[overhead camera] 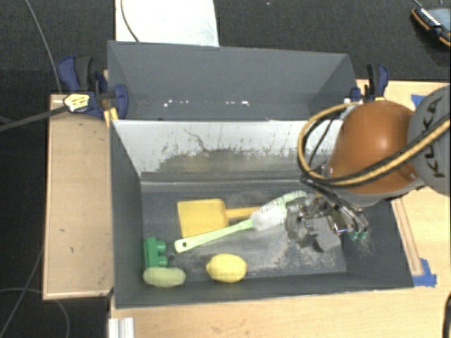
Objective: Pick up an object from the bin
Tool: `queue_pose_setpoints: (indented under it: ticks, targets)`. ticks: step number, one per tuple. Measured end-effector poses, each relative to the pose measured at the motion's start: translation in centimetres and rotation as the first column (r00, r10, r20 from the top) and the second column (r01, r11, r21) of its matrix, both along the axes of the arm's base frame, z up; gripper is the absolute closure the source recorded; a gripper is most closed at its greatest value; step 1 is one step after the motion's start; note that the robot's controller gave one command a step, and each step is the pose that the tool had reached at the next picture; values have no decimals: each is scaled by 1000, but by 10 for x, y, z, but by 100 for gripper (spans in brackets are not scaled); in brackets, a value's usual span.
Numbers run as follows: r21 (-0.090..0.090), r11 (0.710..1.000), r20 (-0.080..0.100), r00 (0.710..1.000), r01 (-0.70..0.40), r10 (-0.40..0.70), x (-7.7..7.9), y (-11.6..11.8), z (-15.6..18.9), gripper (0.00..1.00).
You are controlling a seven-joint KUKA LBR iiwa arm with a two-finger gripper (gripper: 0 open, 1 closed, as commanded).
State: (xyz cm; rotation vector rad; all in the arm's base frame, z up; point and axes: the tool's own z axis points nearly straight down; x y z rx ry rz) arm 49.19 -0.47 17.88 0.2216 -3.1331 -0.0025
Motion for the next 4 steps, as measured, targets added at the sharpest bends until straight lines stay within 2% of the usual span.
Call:
queue_pose_setpoints:
  ticks: [1, 2, 3, 4]
  targets:
    - [-3, 1000, 8, 1000, -25, 25, -2, -8, 4, 100]
    - [-1, 982, 6, 982, -190, 190, 41, -24, -82, 100]
    - [-5, 991, 23, 991, -135, 135, 80, 136, 50, 100]
    - [-5, 991, 23, 991, -135, 135, 80, 136, 50, 100]
